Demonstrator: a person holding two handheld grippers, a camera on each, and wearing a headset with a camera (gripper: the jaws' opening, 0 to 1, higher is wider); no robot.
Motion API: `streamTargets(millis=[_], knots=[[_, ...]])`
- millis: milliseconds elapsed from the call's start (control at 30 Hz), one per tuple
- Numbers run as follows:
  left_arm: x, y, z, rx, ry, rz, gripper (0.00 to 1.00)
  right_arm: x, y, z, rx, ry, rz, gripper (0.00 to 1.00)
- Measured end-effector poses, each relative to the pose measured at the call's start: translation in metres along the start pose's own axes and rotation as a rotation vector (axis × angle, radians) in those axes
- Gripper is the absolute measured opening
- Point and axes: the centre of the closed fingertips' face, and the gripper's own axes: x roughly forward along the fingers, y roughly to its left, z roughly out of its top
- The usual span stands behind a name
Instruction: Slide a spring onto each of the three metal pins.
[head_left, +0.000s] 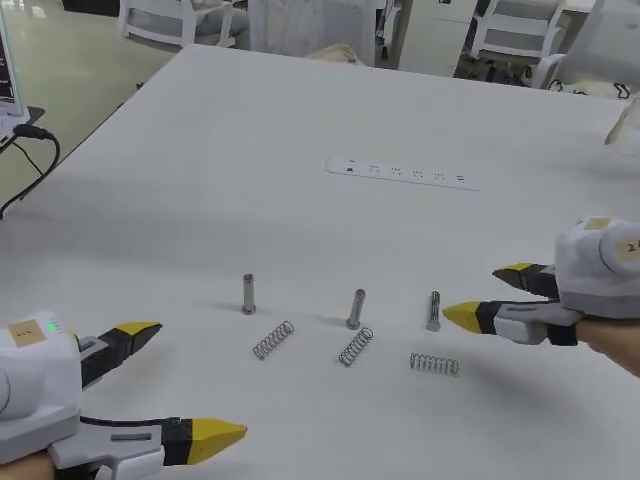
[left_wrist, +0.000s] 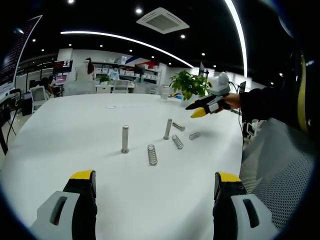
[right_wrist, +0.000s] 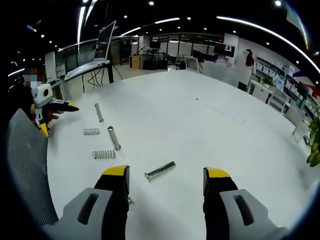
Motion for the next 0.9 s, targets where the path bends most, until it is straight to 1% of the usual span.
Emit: streamTargets(millis=[200, 333, 433, 533, 633, 667, 767, 800, 867, 900], knots=[[0.001, -0.001, 0.001, 0.001, 0.002, -0.005, 0.96, 0.014, -0.001, 0.0, 0.018, 0.046, -0.019, 0.5], [0.001, -0.001, 0.0, 0.001, 0.004, -0.005, 0.96, 0.022, 0.0, 0.002, 0.031, 0.056, -0.024, 0.48], [0.001, -0.001, 0.0, 0.001, 0.006, -0.003, 0.96, 0.028, 0.0, -0.001, 0.044, 0.079, -0.023, 0.46], [0.0, 0.0, 0.0, -0.001, 0.008, -0.003, 0.95, 0.034, -0.001, -0.006, 0.054, 0.114, -0.023, 0.43], [0.0, 0.0, -0.001, -0.003, 0.011, -0.004, 0.95, 0.038, -0.002, -0.004, 0.065, 0.119, -0.033, 0.39], [0.0, -0.001, -0.001, -0.003, 0.012, -0.005, 0.95, 0.04, -0.002, -0.004, 0.067, 0.129, -0.029, 0.37], [0.0, -0.001, -0.001, -0.002, 0.014, -0.008, 0.95, 0.043, -0.002, -0.005, 0.067, 0.149, -0.042, 0.34], [0.0, -0.001, -0.002, -0.003, 0.014, -0.008, 0.94, 0.043, -0.003, -0.007, 0.071, 0.162, -0.048, 0.33], [0.0, -0.001, -0.002, -0.005, 0.015, -0.008, 0.94, 0.044, -0.002, -0.009, 0.079, 0.174, -0.042, 0.29], [0.0, -0.001, -0.003, -0.005, 0.016, -0.007, 0.94, 0.045, -0.002, -0.012, 0.086, 0.188, -0.045, 0.28]])
